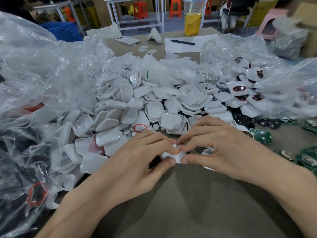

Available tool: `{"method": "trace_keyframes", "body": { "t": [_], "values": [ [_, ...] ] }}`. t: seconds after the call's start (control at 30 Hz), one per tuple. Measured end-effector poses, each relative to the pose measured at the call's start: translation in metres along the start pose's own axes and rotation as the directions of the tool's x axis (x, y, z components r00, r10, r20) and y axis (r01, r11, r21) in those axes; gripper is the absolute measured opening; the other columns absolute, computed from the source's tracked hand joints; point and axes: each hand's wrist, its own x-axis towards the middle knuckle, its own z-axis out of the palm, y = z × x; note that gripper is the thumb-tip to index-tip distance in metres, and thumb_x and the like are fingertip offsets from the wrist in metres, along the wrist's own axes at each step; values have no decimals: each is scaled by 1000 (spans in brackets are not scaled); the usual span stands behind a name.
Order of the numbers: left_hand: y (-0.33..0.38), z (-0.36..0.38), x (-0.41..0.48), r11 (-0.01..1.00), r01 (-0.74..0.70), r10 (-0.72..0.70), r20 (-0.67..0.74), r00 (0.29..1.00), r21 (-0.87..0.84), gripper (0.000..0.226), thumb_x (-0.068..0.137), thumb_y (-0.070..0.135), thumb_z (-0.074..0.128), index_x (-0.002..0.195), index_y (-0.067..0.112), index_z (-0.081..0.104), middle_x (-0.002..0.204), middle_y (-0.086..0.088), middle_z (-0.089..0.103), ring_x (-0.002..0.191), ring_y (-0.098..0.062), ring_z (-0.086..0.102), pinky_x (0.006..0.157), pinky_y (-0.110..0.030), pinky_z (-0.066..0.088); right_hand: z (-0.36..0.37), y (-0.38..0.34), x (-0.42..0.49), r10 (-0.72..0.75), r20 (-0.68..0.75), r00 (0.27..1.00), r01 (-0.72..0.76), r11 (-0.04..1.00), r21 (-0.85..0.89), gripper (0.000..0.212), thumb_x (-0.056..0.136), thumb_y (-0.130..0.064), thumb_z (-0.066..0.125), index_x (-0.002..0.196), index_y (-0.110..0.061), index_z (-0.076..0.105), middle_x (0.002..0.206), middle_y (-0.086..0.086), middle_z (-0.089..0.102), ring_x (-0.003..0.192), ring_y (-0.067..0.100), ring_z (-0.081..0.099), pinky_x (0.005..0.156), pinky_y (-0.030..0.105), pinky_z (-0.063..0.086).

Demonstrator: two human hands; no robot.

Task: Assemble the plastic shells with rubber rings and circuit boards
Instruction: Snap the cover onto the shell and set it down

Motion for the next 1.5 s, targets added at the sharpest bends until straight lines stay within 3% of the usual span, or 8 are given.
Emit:
{"method": "trace_keyframes", "body": {
  "t": [0.13, 0.7, 0.83, 1.07, 1.23, 1.37, 1.5],
  "values": [
    [0, 0, 0, 1000, 1, -1, -3, 1000, -8, 21, 94, 39, 58, 109, 29, 70, 117, 21, 65, 114, -4, 58, 94, -27, 45, 1, 1, 1, 32, 17, 999, -32, 999, 28, 31, 83, -64, 58, 97, -43, 76, 111, -34, 64, 118, -9, 41, 99, 10, 31],
    [2, -3, 1, 998, -32, 31, 31, 999, 48, 16, 98, 35, 59, 107, 26, 70, 113, 17, 68, 107, -8, 59, 91, -27, 45, -4, -5, 4, 65, 82, 995, -69, 996, 49, 29, 81, -62, 60, 91, -38, 72, 94, -21, 69, 106, -2, 47, 93, 4, 27],
    [3, -1, -3, 999, 23, -22, 39, 999, -28, 21, 98, 41, 52, 108, 29, 66, 117, 22, 62, 115, -3, 53, 92, -25, 43, -1, -6, 1, 77, 85, 993, -83, 994, 71, 22, 84, -58, 60, 90, -38, 66, 103, -24, 66, 110, 2, 50, 96, 17, 35],
    [2, 0, -2, 988, 103, -94, 77, 993, -119, 15, 96, 45, 54, 110, 41, 58, 120, 29, 57, 122, -1, 47, 98, -14, 33, -1, -5, 1, 86, 78, 993, -94, 990, 104, 19, 84, -59, 61, 90, -43, 66, 107, -29, 64, 115, -2, 48, 97, 14, 33],
    [3, -2, 2, 965, 188, -166, 127, 978, -183, 16, 94, 42, 60, 108, 45, 55, 115, 28, 56, 118, -2, 45, 88, -11, 34, 0, -8, 4, 107, 84, 991, -116, 988, 106, 8, 83, -54, 64, 83, -47, 61, 102, -26, 66, 112, 0, 47, 96, 11, 29],
    [9, -4, 6, 951, 240, -213, 149, 966, -194, 13, 91, 37, 64, 99, 42, 54, 109, 24, 54, 112, 4, 44, 80, -6, 30, 0, -10, 8, 121, 94, 988, -129, 988, 87, 23, 83, -44, 73, 75, -50, 52, 98, -26, 65, 106, -3, 46, 93, 7, 24],
    [13, -4, 11, 941, 287, -256, 176, 951, -179, 15, 91, 31, 67, 87, 40, 56, 105, 22, 53, 112, 3, 42, 86, -9, 30, 0, -13, 10, 122, 99, 988, -128, 990, 58, 31, 83, -40, 75, 71, -50, 48, 96, -21, 64, 100, 1, 45, 91, 6, 24]
  ]
}}
